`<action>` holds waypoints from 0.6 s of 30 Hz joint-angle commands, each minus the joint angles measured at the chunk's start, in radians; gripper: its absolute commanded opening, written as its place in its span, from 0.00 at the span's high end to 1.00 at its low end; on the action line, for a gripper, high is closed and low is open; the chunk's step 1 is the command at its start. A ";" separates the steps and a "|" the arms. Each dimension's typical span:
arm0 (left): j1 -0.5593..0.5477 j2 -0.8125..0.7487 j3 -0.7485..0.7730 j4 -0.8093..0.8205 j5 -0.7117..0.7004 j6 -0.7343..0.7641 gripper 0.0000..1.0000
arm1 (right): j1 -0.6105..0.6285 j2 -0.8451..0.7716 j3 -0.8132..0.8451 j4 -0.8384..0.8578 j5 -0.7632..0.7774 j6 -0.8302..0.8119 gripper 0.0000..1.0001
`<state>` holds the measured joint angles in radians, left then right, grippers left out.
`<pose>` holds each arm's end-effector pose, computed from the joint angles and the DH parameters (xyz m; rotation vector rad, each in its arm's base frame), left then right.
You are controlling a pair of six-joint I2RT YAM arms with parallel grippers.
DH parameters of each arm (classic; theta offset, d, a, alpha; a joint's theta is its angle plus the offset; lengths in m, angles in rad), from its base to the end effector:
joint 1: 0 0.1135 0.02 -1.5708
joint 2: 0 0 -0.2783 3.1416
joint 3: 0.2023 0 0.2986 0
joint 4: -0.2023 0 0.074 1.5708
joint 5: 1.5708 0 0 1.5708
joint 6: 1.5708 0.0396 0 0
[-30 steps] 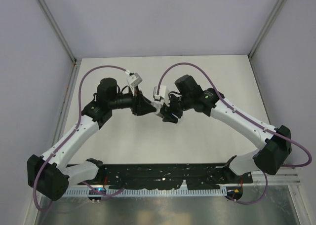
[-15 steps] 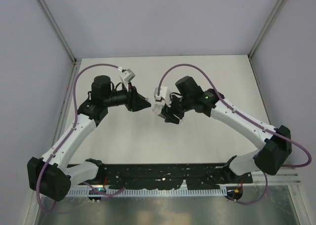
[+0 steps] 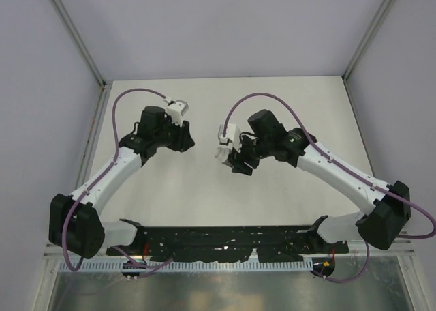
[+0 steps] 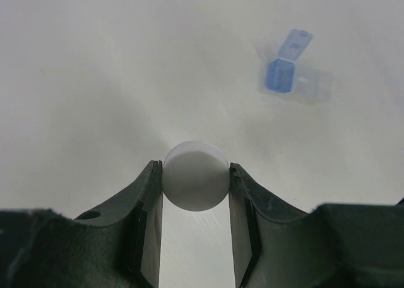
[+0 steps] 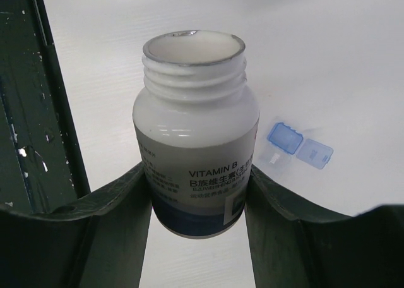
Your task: Sort the pills into containers
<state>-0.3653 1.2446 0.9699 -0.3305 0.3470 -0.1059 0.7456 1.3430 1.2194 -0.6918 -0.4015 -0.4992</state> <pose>0.2942 -0.1269 0.2922 0.4845 2.1532 -0.6435 0.2324 0.2356 0.3277 -1.5407 1.8183 0.5956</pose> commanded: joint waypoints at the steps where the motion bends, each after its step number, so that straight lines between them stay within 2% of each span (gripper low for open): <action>1: 0.000 0.097 0.003 -0.036 -0.169 0.023 0.81 | -0.020 -0.053 -0.046 0.049 0.006 -0.015 0.94; 6: 0.005 0.252 0.038 -0.053 -0.209 0.018 0.75 | -0.067 -0.073 -0.119 0.086 -0.002 -0.013 0.94; 11: 0.019 0.389 0.095 -0.070 -0.223 -0.014 0.59 | -0.143 -0.082 -0.188 0.130 -0.031 -0.015 0.94; 18: 0.032 0.490 0.147 -0.105 -0.224 -0.069 0.51 | -0.189 -0.090 -0.244 0.149 -0.060 -0.021 0.94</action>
<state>-0.3416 1.7161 1.0641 -0.4202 0.1436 -0.1349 0.5690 1.2995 0.9787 -0.6052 -0.4217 -0.5022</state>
